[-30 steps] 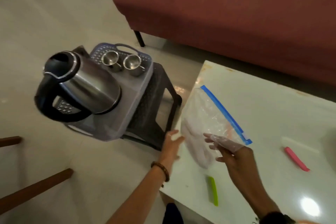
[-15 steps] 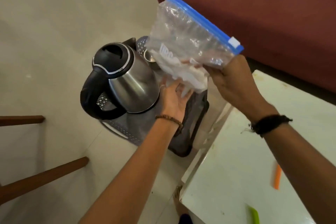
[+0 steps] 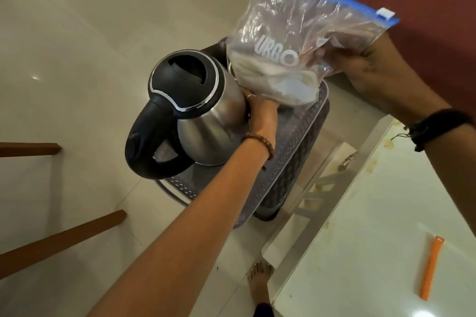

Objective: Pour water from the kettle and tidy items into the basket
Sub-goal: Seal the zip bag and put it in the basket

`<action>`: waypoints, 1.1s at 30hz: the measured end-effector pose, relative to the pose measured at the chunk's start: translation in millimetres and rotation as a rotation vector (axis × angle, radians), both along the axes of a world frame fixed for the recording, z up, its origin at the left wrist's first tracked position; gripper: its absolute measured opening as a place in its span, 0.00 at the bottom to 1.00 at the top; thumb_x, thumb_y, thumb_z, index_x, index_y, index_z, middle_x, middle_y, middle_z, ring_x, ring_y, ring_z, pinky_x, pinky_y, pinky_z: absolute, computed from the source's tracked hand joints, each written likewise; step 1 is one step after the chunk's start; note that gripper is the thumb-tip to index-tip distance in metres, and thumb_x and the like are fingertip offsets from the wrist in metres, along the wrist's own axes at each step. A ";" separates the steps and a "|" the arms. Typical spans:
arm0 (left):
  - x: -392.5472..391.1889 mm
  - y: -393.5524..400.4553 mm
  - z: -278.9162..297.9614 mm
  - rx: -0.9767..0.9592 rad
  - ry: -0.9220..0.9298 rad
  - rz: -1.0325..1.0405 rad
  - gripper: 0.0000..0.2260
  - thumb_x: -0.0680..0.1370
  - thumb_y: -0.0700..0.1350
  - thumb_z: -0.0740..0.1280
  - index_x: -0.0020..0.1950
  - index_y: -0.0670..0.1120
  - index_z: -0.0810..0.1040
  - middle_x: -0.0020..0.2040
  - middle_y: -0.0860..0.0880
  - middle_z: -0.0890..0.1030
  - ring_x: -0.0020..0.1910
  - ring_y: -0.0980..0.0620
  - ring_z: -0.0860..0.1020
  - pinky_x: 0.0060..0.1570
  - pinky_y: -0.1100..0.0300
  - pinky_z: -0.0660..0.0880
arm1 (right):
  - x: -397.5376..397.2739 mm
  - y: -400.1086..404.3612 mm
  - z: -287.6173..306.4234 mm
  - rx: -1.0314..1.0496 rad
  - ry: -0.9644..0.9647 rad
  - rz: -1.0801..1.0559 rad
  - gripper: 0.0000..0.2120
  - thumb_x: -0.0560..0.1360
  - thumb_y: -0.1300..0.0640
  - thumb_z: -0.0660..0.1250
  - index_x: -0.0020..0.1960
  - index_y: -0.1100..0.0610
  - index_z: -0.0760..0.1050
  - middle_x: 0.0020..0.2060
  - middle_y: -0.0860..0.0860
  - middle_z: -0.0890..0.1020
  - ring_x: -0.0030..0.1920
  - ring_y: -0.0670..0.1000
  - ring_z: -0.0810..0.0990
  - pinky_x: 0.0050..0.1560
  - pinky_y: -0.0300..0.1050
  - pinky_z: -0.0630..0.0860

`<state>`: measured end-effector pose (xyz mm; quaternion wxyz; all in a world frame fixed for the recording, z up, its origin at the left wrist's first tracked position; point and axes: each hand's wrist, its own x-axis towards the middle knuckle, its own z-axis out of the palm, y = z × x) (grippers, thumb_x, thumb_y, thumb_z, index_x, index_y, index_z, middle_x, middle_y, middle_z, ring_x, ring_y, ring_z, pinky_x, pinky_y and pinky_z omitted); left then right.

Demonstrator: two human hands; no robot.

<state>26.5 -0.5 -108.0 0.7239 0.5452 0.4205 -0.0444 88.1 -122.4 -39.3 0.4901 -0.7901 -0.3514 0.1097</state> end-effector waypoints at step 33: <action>-16.5 4.9 -16.0 0.220 -0.169 0.003 0.32 0.79 0.34 0.54 0.74 0.50 0.38 0.77 0.45 0.52 0.74 0.50 0.56 0.74 0.53 0.55 | -24.5 66.3 -100.3 -0.086 0.246 -0.366 0.08 0.72 0.60 0.69 0.49 0.61 0.80 0.44 0.56 0.84 0.46 0.51 0.81 0.52 0.48 0.77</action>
